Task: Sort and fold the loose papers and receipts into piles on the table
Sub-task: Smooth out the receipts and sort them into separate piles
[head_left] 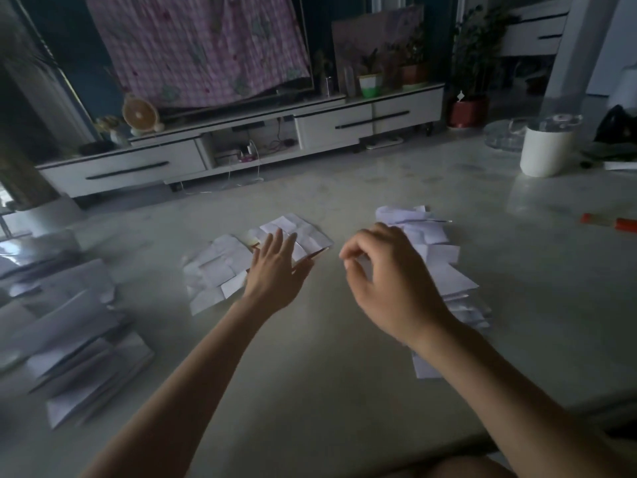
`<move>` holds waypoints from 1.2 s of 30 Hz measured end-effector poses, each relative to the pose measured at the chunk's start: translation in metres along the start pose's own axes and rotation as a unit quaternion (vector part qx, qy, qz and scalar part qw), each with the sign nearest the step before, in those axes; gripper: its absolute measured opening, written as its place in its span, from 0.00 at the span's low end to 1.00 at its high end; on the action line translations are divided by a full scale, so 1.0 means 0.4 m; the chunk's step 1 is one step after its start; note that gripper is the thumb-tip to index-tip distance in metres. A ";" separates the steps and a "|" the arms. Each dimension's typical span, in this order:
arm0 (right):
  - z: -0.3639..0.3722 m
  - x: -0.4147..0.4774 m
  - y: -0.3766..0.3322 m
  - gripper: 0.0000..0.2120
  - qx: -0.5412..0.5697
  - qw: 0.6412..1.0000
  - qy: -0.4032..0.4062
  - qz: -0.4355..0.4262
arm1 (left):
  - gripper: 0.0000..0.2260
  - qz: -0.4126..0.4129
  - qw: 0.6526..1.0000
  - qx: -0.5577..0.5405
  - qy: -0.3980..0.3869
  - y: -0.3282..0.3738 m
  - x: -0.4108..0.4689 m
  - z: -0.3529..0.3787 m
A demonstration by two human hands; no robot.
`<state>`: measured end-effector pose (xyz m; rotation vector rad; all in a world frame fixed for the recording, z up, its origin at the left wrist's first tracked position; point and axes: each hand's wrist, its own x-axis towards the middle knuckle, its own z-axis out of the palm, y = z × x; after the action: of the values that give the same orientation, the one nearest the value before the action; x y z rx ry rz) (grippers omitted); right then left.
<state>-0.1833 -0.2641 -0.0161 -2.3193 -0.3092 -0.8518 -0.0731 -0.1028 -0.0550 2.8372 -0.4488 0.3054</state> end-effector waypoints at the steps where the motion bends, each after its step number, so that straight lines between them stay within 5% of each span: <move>1: 0.018 -0.001 -0.002 0.04 0.008 1.000 -0.014 0.000 | 0.30 -0.009 1.000 0.007 -0.011 -0.008 0.024 0.008; 5: 0.054 -0.006 0.006 0.05 0.016 0.999 -0.037 0.011 | 0.21 -0.035 0.999 -0.006 -0.041 -0.028 0.065 0.029; 11: 0.061 -0.007 0.009 0.05 0.033 0.998 -0.057 0.018 | 0.08 0.041 0.997 0.038 0.059 -0.020 0.024 0.019; 15: 0.075 0.021 -0.015 0.08 0.151 0.984 -0.055 0.078 | 0.06 -0.034 0.971 -0.113 0.210 -0.025 -0.015 -0.025; 17: 0.091 0.047 -0.030 0.08 0.197 0.970 -0.063 0.127 | 0.05 -0.124 0.918 -0.281 0.251 -0.033 -0.026 -0.062; 18: 0.119 0.088 -0.048 0.09 0.214 0.962 -0.080 0.148 | 0.05 -0.166 0.864 -0.404 0.253 -0.061 -0.023 -0.094; 21: 0.160 0.139 -0.059 0.25 0.272 0.921 -0.133 0.247 | 0.06 -0.198 0.669 -0.705 0.129 -0.065 -0.029 -0.143; 24: 0.215 0.185 -0.088 0.38 0.305 0.907 -0.139 0.254 | 0.08 -0.175 0.582 -0.794 0.032 -0.086 -0.032 -0.157; 27: 0.240 0.194 -0.100 0.43 0.269 0.925 -0.130 0.234 | 0.10 -0.168 0.592 -0.788 -0.006 -0.098 -0.033 -0.144; 29: 0.239 0.188 -0.086 0.37 0.275 0.923 -0.136 0.233 | 0.09 -0.186 0.613 -0.768 -0.001 -0.103 -0.029 -0.132; 36: 0.218 0.165 -0.038 0.28 0.347 0.854 -0.135 0.362 | 0.10 -0.116 0.595 -0.793 -0.055 -0.082 -0.035 -0.100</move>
<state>-0.0960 -0.1964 -0.0170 -1.6359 0.1425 -0.0014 -0.0818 -0.0576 -0.0277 1.0595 -0.1440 -0.2695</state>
